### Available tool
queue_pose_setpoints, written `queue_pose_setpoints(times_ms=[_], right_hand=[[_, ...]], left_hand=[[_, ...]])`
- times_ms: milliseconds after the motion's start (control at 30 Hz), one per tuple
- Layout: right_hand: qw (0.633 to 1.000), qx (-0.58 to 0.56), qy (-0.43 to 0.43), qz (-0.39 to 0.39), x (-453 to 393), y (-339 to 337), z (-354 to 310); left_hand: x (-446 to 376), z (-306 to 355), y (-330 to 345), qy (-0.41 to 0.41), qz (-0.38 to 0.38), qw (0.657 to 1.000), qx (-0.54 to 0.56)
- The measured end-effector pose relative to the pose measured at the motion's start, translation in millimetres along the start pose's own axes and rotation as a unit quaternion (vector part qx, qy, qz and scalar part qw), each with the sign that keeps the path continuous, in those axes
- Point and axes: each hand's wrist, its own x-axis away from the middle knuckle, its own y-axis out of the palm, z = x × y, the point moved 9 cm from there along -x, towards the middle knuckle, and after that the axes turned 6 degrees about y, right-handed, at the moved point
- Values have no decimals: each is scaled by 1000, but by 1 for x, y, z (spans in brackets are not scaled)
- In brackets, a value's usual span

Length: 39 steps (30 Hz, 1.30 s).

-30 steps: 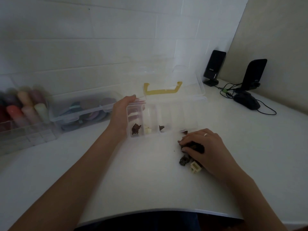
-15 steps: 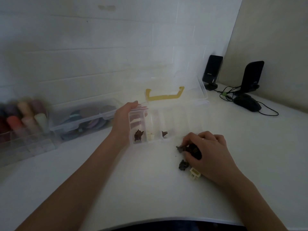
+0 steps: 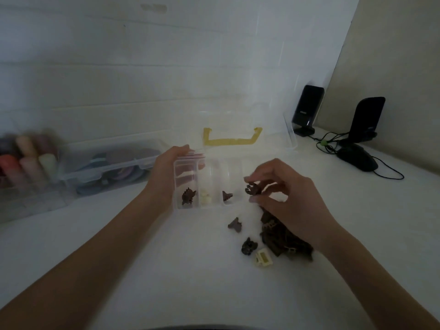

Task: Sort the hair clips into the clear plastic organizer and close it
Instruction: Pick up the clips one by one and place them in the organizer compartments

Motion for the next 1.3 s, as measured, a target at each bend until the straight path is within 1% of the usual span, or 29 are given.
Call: queue_pose_setpoints(times_ms=[100,167,267,400,500,600,667,800,867,933,1000,1033,1167,1300], right_hand=[[996,-77,-45,-11,-23,4,-12],[990,-130,-45,-17,-32,11,-9],[981,-189,-37,-3,-32,15,4],[981,-189,-37,10,-24,12,13],[987,-155,-41,22,-23,7,10],[995,-40,-72,53,-20,4,4],[991,41,-94,83,-18,-2,1],[973,150,-130,117,-23,-23,2],[968,177,-142,102,-24,-23,4],[962,204,-171,58,-24,-11,4],[946,251,-204,14,-22,6,6],[942,261,-210,3,-22,11,7],[950,243,-194,-16,-23,11,10],[959,216,-181,-4,-21,1,1]], left_hand=[[1,0,1,2,11,1000,9],[1,4,1,14,10,1000,7],[-1,8,1,30,5,1000,6],[-3,6,1,17,4,1000,14],[-1,4,2,12,9,1000,19],[1,3,2,10,9,1000,18],[2,3,2,7,6,1000,16],[1,3,3,-6,-2,1000,18],[1,1,2,-18,4,1000,24],[2,-1,1,-31,8,999,27],[2,-3,1,-40,-3,999,23],[3,-4,2,-43,-11,999,23],[2,-3,3,-36,-19,999,29],[1,0,0,-22,-8,999,28]])
